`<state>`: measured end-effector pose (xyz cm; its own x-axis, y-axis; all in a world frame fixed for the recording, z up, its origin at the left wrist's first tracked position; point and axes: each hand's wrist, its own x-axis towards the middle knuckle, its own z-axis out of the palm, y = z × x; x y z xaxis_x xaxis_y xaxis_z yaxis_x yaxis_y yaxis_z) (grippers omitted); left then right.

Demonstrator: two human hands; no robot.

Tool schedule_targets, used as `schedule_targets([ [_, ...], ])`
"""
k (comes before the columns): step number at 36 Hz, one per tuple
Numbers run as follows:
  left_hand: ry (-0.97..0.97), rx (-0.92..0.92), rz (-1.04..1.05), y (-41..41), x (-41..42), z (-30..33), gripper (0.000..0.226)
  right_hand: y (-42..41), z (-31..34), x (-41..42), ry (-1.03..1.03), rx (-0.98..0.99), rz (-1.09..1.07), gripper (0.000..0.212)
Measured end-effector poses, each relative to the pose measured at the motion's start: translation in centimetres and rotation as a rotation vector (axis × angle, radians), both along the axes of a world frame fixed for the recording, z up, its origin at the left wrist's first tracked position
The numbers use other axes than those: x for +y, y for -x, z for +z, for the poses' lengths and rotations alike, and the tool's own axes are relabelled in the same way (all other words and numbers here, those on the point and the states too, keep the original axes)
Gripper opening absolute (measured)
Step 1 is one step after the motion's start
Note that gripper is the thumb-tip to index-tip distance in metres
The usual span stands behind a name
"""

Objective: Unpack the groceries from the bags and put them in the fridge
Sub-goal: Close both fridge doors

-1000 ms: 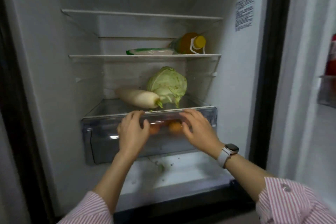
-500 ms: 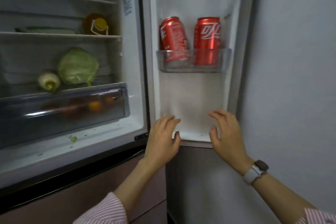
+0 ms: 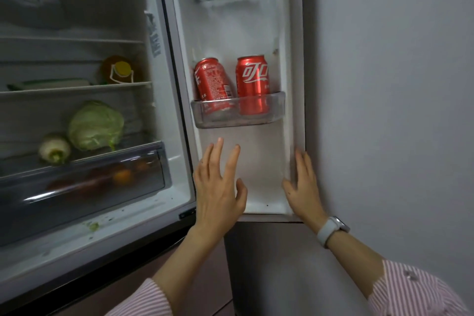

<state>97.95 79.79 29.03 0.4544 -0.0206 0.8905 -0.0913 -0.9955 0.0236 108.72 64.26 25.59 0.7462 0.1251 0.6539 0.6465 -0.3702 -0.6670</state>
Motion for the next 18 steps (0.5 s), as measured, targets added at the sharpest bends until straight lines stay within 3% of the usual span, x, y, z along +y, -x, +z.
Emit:
schedule_targets([
  [6,-0.058,-0.022,0.045,1.1,-0.2,0.9,0.069,3.8,-0.9,-0.2,-0.050,-0.089,-0.030,0.066],
  [14,-0.198,-0.077,0.016,3.6,-0.4,-0.1,0.069,8.6,-1.4,-0.8,-0.041,-0.432,-0.062,0.039],
  [18,-0.207,-0.076,-0.020,5.7,0.7,-0.7,0.064,8.9,-0.2,-0.2,-0.112,-0.388,-0.062,0.047],
])
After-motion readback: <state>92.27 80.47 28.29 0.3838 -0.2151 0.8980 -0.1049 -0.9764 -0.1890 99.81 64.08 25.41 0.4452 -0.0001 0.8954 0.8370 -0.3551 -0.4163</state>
